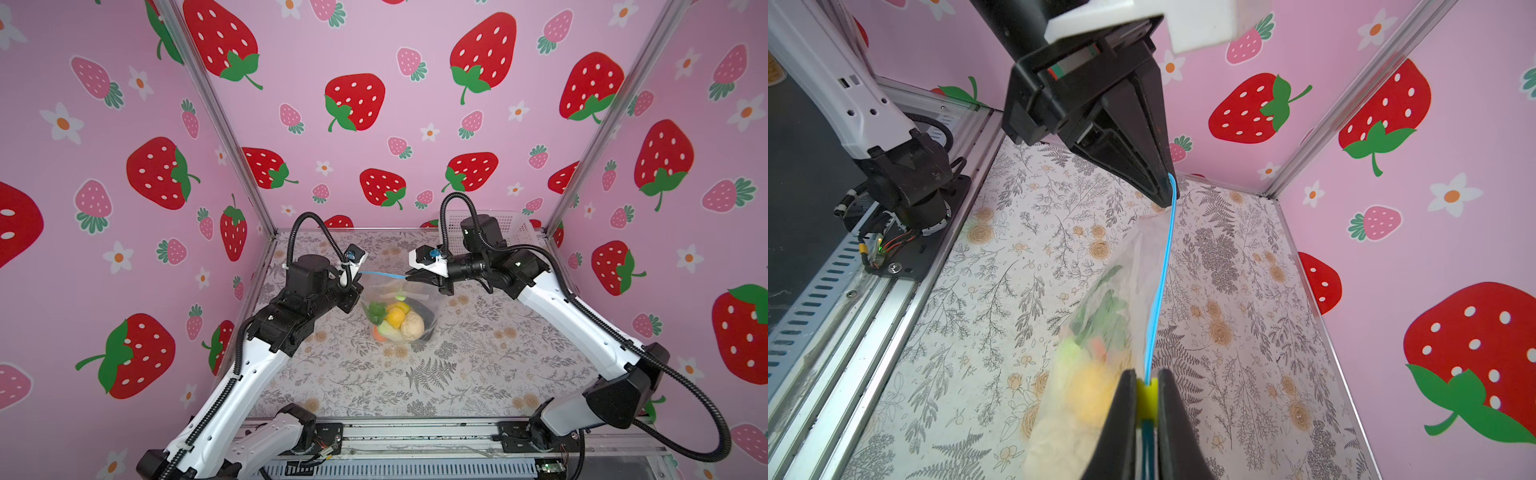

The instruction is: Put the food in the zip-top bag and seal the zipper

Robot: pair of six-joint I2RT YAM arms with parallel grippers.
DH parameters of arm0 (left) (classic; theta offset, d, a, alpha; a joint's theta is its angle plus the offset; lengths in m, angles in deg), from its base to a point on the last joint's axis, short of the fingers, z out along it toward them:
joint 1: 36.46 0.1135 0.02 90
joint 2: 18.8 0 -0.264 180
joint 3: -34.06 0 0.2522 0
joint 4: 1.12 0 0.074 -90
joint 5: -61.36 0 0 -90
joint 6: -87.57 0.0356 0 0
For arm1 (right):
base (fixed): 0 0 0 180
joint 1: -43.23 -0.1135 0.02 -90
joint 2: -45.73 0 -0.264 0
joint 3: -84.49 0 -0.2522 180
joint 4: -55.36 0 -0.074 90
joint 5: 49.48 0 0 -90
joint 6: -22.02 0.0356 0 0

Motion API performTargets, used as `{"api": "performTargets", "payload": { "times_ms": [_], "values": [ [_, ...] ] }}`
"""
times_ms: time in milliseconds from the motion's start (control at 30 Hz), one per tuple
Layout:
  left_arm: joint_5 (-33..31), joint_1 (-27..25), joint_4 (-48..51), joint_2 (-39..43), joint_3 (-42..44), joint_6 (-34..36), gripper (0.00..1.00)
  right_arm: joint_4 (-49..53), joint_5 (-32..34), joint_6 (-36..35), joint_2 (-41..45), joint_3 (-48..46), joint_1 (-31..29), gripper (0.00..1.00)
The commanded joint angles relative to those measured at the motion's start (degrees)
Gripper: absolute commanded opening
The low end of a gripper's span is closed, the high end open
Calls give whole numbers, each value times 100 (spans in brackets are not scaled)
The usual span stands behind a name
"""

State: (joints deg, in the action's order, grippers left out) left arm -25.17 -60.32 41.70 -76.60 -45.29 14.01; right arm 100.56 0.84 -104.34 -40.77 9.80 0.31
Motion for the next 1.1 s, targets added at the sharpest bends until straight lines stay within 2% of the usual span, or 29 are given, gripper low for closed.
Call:
{"api": "performTargets", "payload": {
  "times_ms": [0,1067],
  "values": [
    [-485,153,189,-10,-87,-57,0,205,-162,-156,230,-23,91,1],
    [-733,348,238,-73,-113,-230,0,206,-158,-145,326,-116,152,0]
  ]
}}
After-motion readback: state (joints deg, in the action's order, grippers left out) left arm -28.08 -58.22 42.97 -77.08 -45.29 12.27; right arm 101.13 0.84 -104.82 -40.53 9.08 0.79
